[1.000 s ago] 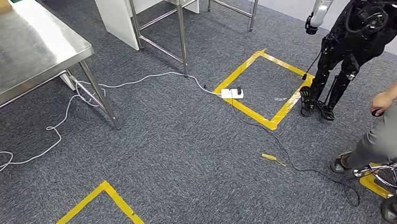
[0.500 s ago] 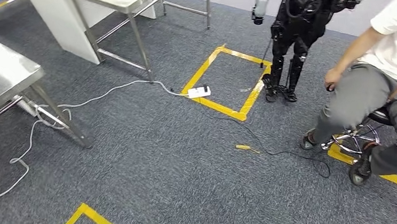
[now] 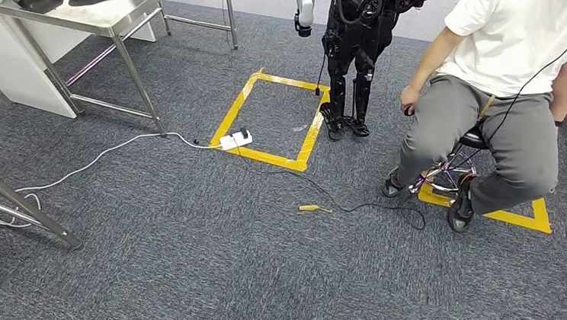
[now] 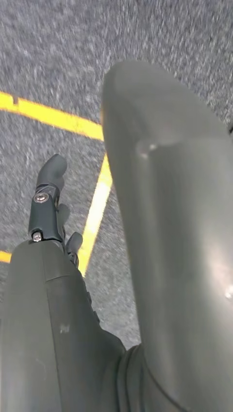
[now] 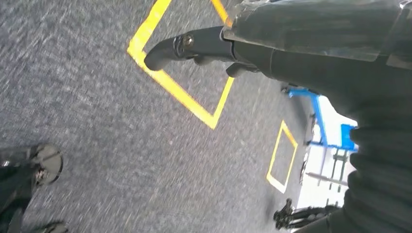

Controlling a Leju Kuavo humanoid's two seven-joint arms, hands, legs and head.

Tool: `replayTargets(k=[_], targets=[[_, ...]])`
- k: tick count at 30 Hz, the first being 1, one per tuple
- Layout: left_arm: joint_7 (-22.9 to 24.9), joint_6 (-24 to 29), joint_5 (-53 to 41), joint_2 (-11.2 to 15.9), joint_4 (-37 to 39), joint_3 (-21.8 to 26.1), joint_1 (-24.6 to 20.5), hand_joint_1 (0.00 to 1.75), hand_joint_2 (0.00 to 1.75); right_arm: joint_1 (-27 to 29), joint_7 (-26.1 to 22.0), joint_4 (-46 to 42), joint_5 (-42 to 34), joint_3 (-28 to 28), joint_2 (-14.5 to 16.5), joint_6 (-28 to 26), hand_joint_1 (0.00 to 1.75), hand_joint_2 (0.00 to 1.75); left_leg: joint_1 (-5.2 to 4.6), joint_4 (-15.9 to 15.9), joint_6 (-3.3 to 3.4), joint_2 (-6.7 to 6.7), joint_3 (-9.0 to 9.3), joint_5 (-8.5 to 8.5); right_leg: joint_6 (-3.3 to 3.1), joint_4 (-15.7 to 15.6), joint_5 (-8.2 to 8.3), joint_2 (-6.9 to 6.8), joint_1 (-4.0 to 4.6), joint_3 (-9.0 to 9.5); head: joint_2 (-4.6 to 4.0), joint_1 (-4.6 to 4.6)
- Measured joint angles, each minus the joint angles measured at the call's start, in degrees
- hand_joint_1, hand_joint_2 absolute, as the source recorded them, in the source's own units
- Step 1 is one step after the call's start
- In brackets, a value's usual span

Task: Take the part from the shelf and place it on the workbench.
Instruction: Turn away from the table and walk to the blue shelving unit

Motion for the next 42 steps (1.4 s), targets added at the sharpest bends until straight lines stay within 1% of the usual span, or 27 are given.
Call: replayTargets(k=[3, 5, 6, 7, 8, 10, 12, 14, 15, 17, 18, 20, 21, 22, 23, 25, 27, 29, 31, 33, 35, 36, 37, 38, 39, 40, 42], targets=[[0.6, -0.2, -0.7, -0.1, 0.0, 0.0, -0.5, 0.0, 0.0, -0.3, 0.2, 0.0, -0.4, -0.1, 0.0, -0.1, 0.0, 1.75, -0.24, -0.6, 1.05, 2.32, 0.02, 0.45, -0.67, 8.9, -4.3, -4.12, -0.17, -4.41, 0.0, 0.28], [1.0, -0.3, -1.1, -0.1, 0.0, -0.2, -0.6, 0.0, 0.0, -0.4, 0.3, 0.0, -0.6, -0.2, 0.0, -0.2, 0.0, 1.75, -0.48, -0.5, 1.18, 4.16, -0.14, 0.35, -0.51, 15.2, -6.63, -4.83, -0.23, -7.78, 0.0, 0.36], [1.3, -0.3, -1.3, -0.2, 0.0, -0.3, -0.6, 0.0, 0.0, -0.3, 0.3, 0.0, -0.6, -0.3, 0.0, -0.3, 0.0, 1.75, -0.6, -0.5, 1.18, 4.99, -0.21, 0.29, -0.19, 15.7, -6.62, -4.99, -0.24, -8.07, 0.0, 0.36], [1.4, -0.3, -1.5, -0.3, 0.0, -0.4, -0.7, 0.0, 0.0, -0.2, 0.3, 0.0, -0.7, -0.4, 0.0, -0.4, 0.0, 1.75, -0.67, -0.5, 1.12, 5.73, -0.22, 0.24, 0.18, 13.9, -5.79, -5.25, -0.22, -7.08, 0.0, 0.35], [1.6, -0.4, -1.7, -0.4, 0.0, -0.6, -0.8, 0.0, 0.0, -0.1, 0.3, 0.0, -0.7, -0.5, 0.0, -0.5, 0.0, 1.75, -0.71, -0.5, 1.02, 6.38, -0.16, 0.16, 0.44, 9.9, -4.44, -6.01, -0.17, -4.91, 0.0, 0.36], [1.8, -0.5, -2.0, -0.6, 0.0, -0.8, -1.2, 0.0, 0.0, -0.2, 0.3, 0.0, -0.8, -0.7, -0.1, -0.6, 0.0, 1.75, -0.86, -0.5, 0.51, 7.54, 0.24, -0.21, 0.11, 2.2, -2.17, -9.63, 0.37, -0.76, 0.0, 0.35], [2.1, -0.5, -2.0, -0.7, -0.1, -0.9, -1.4, 0.0, 0.0, -0.5, 0.3, 0.0, -0.7, -0.7, -0.2, -0.6, 0.0, 1.75, -0.97, -0.6, -0.29, 8.82, 0.86, -0.77, -0.75, -0.7, -1.3, -11.85, 1.07, 0.59, 0.0, 0.36], [2.2, -0.5, -2.0, -0.9, -0.2, -0.9, -1.7, 0.0, 0.0, -0.6, 0.2, 0.0, -0.5, -0.8, -0.4, -0.6, 0.0, 1.75, -0.93, -0.8, -1.04, 10.22, 1.61, -1.23, -1.42, -1.0, -0.78, -10.34, 1.08, 0.88, 0.0, 0.4], [2.2, -0.4, -1.9, -0.9, -0.3, -0.9, -1.8, 0.0, 0.0, -0.6, 0.1, 0.0, -0.4, -0.8, -0.5, -0.5, 0.0, 1.75, -0.82, -0.4, -1.4, 9.6, 1.8, -1.7, -1.81, -1.3, -0.45, -9.38, 0.67, 1.23, 0.0, 0.28], [2.2, -0.3, -1.8, -1.0, -0.4, -0.8, -1.9, 0.0, 0.0, -0.5, 0.1, 0.0, -0.2, -0.8, -0.6, -0.3, 0.0, 1.75, -0.56, 3.3, -1.92, 6.06, 0.54, -4.23, -2.83, -1.9, 0.28, -7.69, -0.23, 1.94, 0.0, -0.02], [2.1, -0.3, -1.7, -1.0, -0.4, -0.8, -1.8, 0.0, 0.0, -0.5, 0.1, 0.0, -0.1, -0.8, -0.6, -0.1, 0.0, 1.75, -0.45, 6.7, -2.07, 3.9, -1.11, -6.16, -3.2, -2.1, 0.48, -6.88, -0.38, 1.92, 0.0, -0.17], [2.1, -0.2, -1.5, -1.0, -0.4, -0.8, -1.6, 0.0, 0.0, -0.5, 0.1, 0.0, 0.0, -0.8, -0.6, 0.0, 0.0, 1.75, -0.36, 13.5, -2.29, 2.26, -5.0, -8.86, -3.53, -2.1, 0.65, -4.97, -0.25, 1.81, 0.0, -0.21], [2.1, -0.2, -1.4, -1.0, -0.4, -0.8, -1.4, 0.0, 0.0, -0.5, 0.1, 0.0, 0.1, -0.8, -0.6, 0.1, 0.0, 1.75, -0.3, 14.8, -2.37, 2.05, -6.13, -8.63, -3.52, -2.1, 0.67, -3.94, -0.21, 1.72, 0.0, -0.22], [2.1, -0.2, -1.4, -1.0, -0.4, -0.8, -1.3, 0.0, 0.0, -0.4, 0.2, 0.0, 0.1, -0.8, -0.6, 0.1, 0.0, 1.75, -0.2, 13.8, -2.41, 1.92, -6.2, -7.2, -3.48, -2.1, 0.69, -2.98, -0.2, 1.68, 0.0, -0.23], [2.1, -0.2, -1.4, -1.0, -0.4, -0.8, -1.3, 0.0, 0.0, -0.3, 0.2, 0.0, 0.1, -0.8, -0.6, 0.1, 0.0, 1.75, -0.06, 10.8, -2.4, 1.54, -5.17, -5.02, -3.4, -2.0, 0.73, -2.13, -0.2, 1.72, 0.0, -0.21], [2.1, -0.2, -1.4, -1.0, -0.4, -0.8, -1.3, 0.0, 0.0, -0.2, 0.3, 0.0, 0.1, -0.8, -0.6, 0.1, 0.0, 1.75, 0.11, 3.3, -2.08, -0.87, -2.0, -1.12, -3.01, -1.8, 0.81, -0.62, -0.02, 1.81, 0.0, -0.22], [2.0, -0.2, -1.4, -1.0, -0.4, -0.8, -1.4, 0.0, 0.0, -0.4, 0.3, 0.0, 0.1, -0.8, -0.6, 0.1, 0.0, 1.75, -0.23, -0.3, -1.27, -2.43, -0.42, 0.1, -2.34, -1.8, 0.69, 0.58, 0.32, 1.43, 0.0, -0.15], [2.0, -0.2, -1.6, -1.0, -0.5, -0.8, -1.6, 0.0, 0.0, -0.3, 0.3, 0.0, 0.0, -0.8, -0.6, 0.1, 0.0, 1.75, -0.61, -0.8, -0.17, -1.41, -0.23, 0.3, -1.61, -1.9, 0.69, 1.38, 0.45, 1.0, 0.0, -0.1], [2.0, -0.2, -1.9, -1.0, -0.5, -0.8, -1.8, 0.0, 0.0, -0.3, 0.3, 0.0, -0.1, -0.9, -0.6, 0.0, 0.0, 1.75, -0.64, -1.6, 0.92, -0.01, 0.13, 1.14, -1.48, 0.2, -0.15, -0.64, 0.4, 0.09, 0.0, -0.05], [2.0, -0.3, -2.1, -1.0, -0.5, -0.8, -1.8, 0.0, 0.0, -0.4, 0.4, 0.0, -0.3, -1.1, -0.5, 0.0, 0.0, 1.75, -0.66, -2.1, 1.55, 1.65, 0.26, 1.75, -1.96, 6.4, -3.43, -3.8, 0.22, -2.83, 0.0, 0.07], [2.2, -0.3, -2.2, -1.0, -0.5, -0.8, -1.8, 0.0, 0.0, -0.5, 0.4, 0.0, -0.3, -1.1, -0.5, 0.0, 0.0, 1.75, -0.77, -2.2, 1.67, 3.35, 0.06, 1.71, -1.93, 13.6, -6.88, -4.76, -0.17, -6.5, 0.0, 0.13], [2.2, -0.3, -2.2, -1.0, -0.5, -0.8, -1.8, 0.0, 0.0, -0.4, 0.4, 0.0, -0.3, -1.1, -0.5, 0.0, 0.0, 1.75, -0.8, -2.1, 1.61, 4.18, -0.04, 1.66, -1.52, 15.2, -7.46, -4.91, -0.38, -7.27, 0.0, 0.16], [2.3, -0.3, -2.3, -1.0, -0.5, -0.8, -1.8, 0.0, 0.0, -0.3, 0.4, 0.0, -0.3, -1.2, -0.5, 0.0, 0.0, 1.75, -0.81, -2.1, 1.49, 4.97, -0.09, 1.59, -0.91, 14.5, -7.06, -5.15, -0.59, -6.8, 0.0, 0.16], [2.3, -0.3, -2.3, -1.1, -0.5, -0.8, -1.8, 0.0, 0.0, -0.1, 0.4, 0.0, -0.3, -1.2, -0.5, 0.0, 0.0, 1.75, -0.8, -2.1, 1.32, 5.68, -0.07, 1.49, -0.28, 11.8, -6.02, -5.57, -0.78, -5.3, 0.0, 0.17], [2.3, -0.3, -2.3, -1.1, -0.5, -0.8, -1.8, 0.0, 0.0, -0.1, 0.4, 0.0, -0.3, -1.2, -0.5, 0.0, 0.0, 1.75, -0.81, -2.1, 1.05, 6.39, 0.09, 1.34, 0.28, 7.4, -4.59, -6.89, -0.98, -2.82, 0.0, 0.18], [2.3, -0.3, -2.3, -1.1, -0.5, -0.8, -1.7, 0.0, 0.0, -0.1, 0.4, 0.0, -0.3, -1.2, -0.5, 0.0, 0.0, 1.75, -0.96, -2.0, 0.64, 7.08, 0.33, 1.04, 0.54, 3.5, -3.29, -8.86, -1.05, -0.62, 0.0, 0.18], [2.4, -0.3, -2.4, -1.0, -0.5, -0.8, -1.7, 0.0, 0.0, -0.3, 0.4, 0.0, -0.3, -1.2, -0.4, 0.0, 0.0, 1.75, -1.29, -2.0, -0.35, 8.5, 1.11, 0.25, 0.33, -0.9, -1.54, -11.85, -0.79, 1.8, 0.0, 0.06]])
